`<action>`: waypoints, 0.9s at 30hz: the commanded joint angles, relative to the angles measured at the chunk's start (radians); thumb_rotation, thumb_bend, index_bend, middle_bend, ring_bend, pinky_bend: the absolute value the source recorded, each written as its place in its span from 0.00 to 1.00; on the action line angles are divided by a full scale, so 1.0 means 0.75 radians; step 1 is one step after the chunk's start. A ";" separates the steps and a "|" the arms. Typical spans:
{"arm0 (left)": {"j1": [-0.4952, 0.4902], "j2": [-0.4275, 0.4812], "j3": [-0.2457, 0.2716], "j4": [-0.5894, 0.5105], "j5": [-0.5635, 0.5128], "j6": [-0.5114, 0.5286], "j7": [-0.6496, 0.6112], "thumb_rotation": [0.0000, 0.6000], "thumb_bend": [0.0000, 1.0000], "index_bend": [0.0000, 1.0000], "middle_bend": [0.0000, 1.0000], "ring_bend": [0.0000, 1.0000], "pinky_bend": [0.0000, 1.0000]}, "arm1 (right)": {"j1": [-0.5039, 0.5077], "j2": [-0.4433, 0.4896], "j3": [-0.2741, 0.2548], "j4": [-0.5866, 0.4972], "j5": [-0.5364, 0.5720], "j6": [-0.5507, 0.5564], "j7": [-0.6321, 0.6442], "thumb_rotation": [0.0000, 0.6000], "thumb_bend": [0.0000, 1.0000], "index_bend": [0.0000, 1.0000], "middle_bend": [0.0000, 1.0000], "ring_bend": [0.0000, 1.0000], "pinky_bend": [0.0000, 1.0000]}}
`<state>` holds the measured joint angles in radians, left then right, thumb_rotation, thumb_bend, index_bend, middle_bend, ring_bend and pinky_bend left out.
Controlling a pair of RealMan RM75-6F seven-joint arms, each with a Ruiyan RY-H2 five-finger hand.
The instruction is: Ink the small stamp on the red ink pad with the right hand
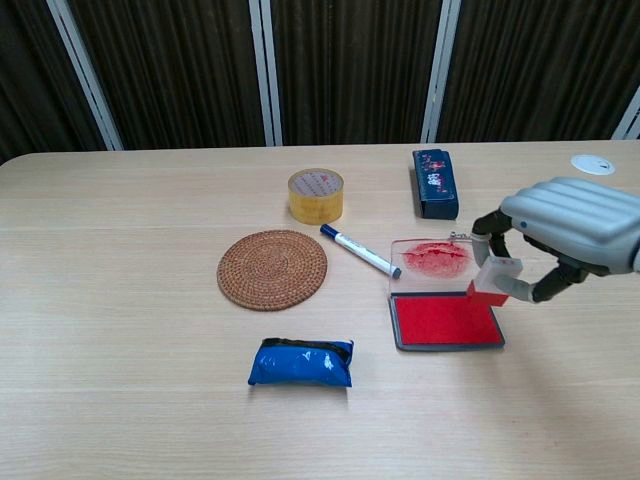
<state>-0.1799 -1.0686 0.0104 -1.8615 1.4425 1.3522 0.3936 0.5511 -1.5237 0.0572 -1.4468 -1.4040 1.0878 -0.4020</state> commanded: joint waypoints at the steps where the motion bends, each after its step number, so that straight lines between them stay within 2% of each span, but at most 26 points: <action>1: 0.000 -0.001 0.002 -0.001 0.003 -0.001 0.002 1.00 0.00 0.00 0.00 0.00 0.00 | -0.024 0.005 -0.036 0.047 -0.011 -0.006 0.042 1.00 0.46 0.56 0.63 0.94 1.00; 9: -0.002 -0.002 0.002 -0.004 0.004 -0.004 0.007 1.00 0.00 0.00 0.00 0.00 0.00 | -0.050 -0.039 -0.068 0.186 -0.023 -0.019 0.120 1.00 0.46 0.56 0.63 0.93 1.00; 20: -0.002 -0.003 0.001 -0.003 -0.001 -0.006 0.010 1.00 0.00 0.00 0.00 0.00 0.00 | -0.064 -0.060 -0.076 0.269 -0.037 -0.023 0.166 1.00 0.46 0.54 0.62 0.94 1.00; 27: -0.003 -0.003 0.003 -0.004 0.000 -0.010 0.011 1.00 0.00 0.00 0.00 0.00 0.00 | -0.068 -0.055 -0.072 0.271 -0.018 -0.046 0.165 1.00 0.37 0.49 0.58 0.93 1.00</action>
<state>-0.1818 -1.0710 0.0126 -1.8648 1.4424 1.3447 0.4019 0.5003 -1.5651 0.0031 -1.2437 -1.4184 1.0543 -0.2778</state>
